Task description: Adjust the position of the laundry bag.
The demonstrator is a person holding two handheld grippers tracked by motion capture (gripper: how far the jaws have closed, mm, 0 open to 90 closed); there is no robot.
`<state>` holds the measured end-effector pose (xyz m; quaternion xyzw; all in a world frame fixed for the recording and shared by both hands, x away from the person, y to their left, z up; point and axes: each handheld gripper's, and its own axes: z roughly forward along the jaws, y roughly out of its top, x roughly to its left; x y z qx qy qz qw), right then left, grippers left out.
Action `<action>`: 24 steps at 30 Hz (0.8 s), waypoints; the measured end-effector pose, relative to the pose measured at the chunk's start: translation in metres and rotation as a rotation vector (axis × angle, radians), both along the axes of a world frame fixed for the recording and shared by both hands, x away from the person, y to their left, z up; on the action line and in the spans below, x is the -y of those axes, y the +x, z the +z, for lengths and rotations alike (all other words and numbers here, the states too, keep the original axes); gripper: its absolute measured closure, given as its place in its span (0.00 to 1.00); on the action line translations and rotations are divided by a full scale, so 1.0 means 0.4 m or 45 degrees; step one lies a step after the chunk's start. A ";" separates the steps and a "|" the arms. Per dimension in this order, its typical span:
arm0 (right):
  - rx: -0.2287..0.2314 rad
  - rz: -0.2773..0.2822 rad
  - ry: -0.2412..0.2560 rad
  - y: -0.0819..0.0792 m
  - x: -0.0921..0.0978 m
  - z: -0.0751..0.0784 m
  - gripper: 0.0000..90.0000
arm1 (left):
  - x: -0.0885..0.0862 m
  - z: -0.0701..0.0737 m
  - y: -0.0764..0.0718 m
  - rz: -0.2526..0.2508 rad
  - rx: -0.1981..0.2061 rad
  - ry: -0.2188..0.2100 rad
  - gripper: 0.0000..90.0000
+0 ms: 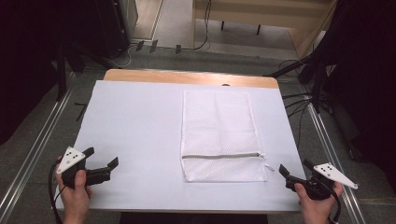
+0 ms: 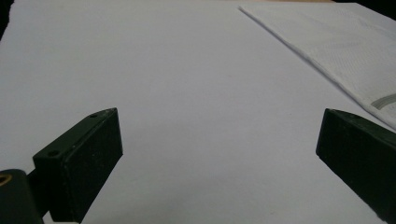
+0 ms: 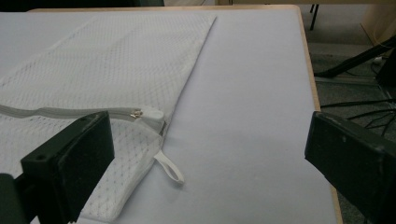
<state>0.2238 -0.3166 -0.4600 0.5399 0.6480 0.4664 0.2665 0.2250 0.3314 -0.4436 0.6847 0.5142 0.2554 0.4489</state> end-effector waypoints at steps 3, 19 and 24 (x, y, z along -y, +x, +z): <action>-0.003 -0.001 -0.004 -0.003 0.002 -0.001 0.02 | 0.014 0.001 0.004 -0.024 -0.007 0.006 0.01; -0.001 -0.029 0.045 -0.006 0.009 -0.008 0.15 | 0.149 0.014 0.036 -0.158 -0.076 -0.016 0.03; 0.006 -0.012 0.048 -0.014 0.007 -0.006 0.15 | 0.231 0.022 0.068 -0.190 -0.087 0.032 0.16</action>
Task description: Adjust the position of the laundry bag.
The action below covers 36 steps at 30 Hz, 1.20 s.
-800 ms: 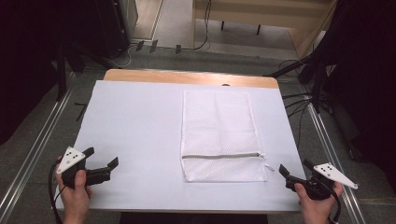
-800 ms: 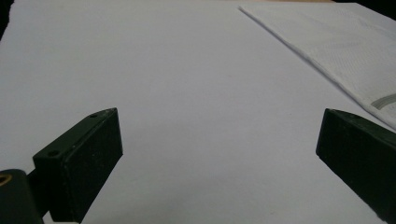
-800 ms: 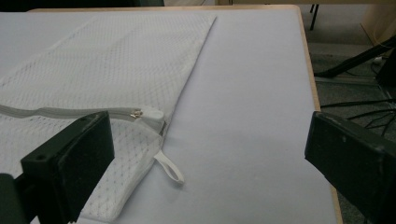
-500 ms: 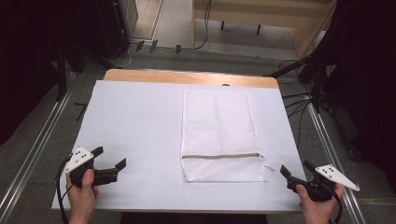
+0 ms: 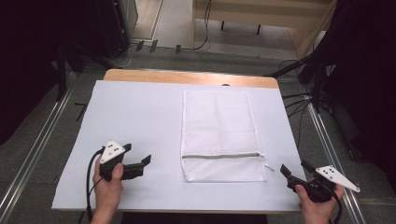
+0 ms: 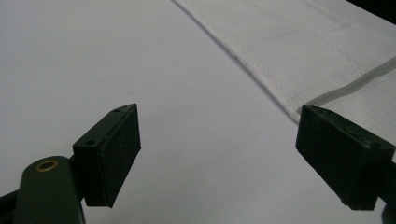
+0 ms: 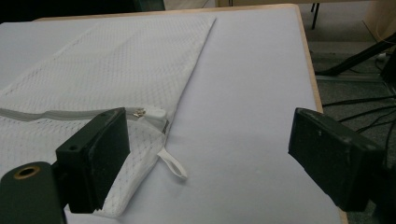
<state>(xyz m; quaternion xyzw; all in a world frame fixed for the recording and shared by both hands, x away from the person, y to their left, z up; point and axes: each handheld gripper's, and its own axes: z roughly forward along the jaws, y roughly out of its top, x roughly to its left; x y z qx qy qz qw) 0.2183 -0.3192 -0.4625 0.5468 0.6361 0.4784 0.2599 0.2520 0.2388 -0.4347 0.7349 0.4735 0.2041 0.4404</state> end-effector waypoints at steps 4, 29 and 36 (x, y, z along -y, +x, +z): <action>-0.005 -0.004 0.008 0.002 0.001 -0.005 0.15 | 0.061 0.003 0.052 0.006 -0.031 -0.036 0.17; -0.074 0.028 0.026 0.024 0.004 -0.021 0.34 | 0.255 -0.049 0.259 0.081 -0.449 -0.100 0.62; -0.077 0.046 0.024 0.025 0.000 -0.022 0.34 | 0.268 -0.062 0.259 0.096 -0.514 -0.098 0.65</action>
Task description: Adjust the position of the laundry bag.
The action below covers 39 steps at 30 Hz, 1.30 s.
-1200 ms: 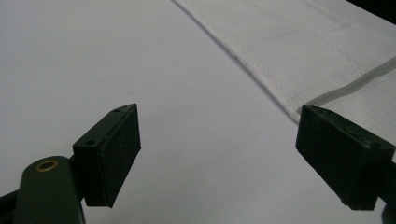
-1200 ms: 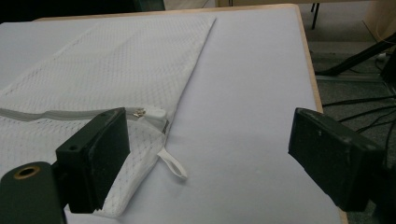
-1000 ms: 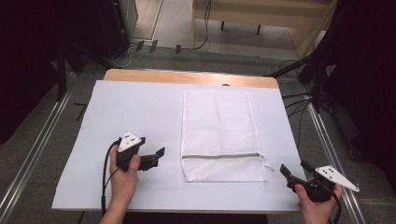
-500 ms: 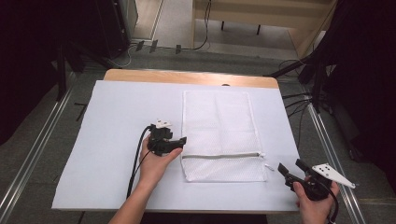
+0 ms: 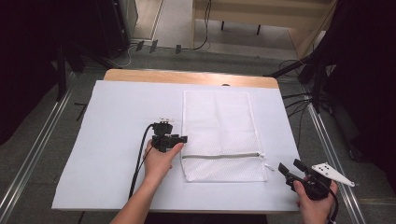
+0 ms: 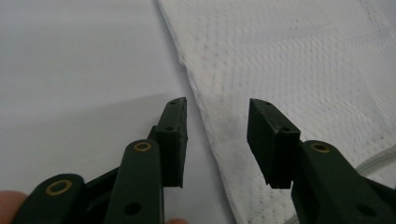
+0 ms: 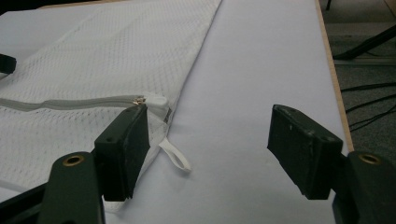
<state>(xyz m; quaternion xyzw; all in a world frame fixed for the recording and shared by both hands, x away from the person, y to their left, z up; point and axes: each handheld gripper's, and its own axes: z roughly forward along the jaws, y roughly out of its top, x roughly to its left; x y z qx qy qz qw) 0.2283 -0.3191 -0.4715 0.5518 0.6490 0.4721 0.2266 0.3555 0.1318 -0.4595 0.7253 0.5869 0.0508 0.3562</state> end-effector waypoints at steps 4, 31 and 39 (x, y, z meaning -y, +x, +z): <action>-0.008 -0.006 0.010 0.002 0.000 -0.002 0.34 | 0.016 -0.002 -0.005 -0.034 -0.027 -0.002 0.76; -0.017 0.043 -0.026 -0.002 -0.037 -0.004 0.37 | -0.231 0.023 -0.104 -0.112 -0.035 -0.135 1.00; -0.006 0.070 -0.044 -0.001 -0.061 -0.006 0.39 | -0.269 0.010 -0.099 -0.050 0.003 -0.093 0.95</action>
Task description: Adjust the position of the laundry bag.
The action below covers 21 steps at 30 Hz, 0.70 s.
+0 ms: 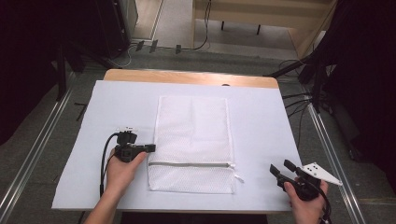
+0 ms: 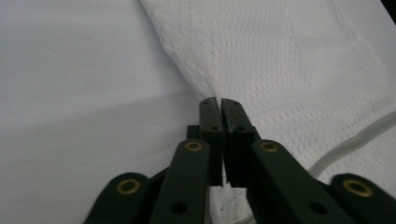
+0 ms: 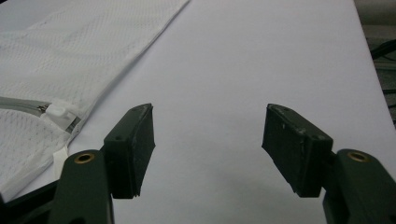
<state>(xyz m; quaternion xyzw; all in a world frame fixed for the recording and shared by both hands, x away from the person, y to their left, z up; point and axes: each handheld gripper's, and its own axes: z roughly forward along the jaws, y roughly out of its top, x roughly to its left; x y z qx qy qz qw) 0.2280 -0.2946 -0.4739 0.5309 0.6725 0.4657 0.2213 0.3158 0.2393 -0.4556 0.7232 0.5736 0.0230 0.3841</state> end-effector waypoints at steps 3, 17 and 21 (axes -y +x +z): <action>-0.005 -0.001 -0.009 -0.002 -0.010 0.000 0.36 | -0.002 0.014 -0.033 0.046 0.105 0.040 0.66; 0.018 0.006 0.024 -0.020 -0.074 0.033 0.53 | -0.044 0.055 -0.117 0.054 0.339 -0.001 0.33; 0.023 0.021 0.053 -0.020 -0.094 0.021 0.60 | -0.040 0.056 -0.118 0.035 0.347 0.003 0.32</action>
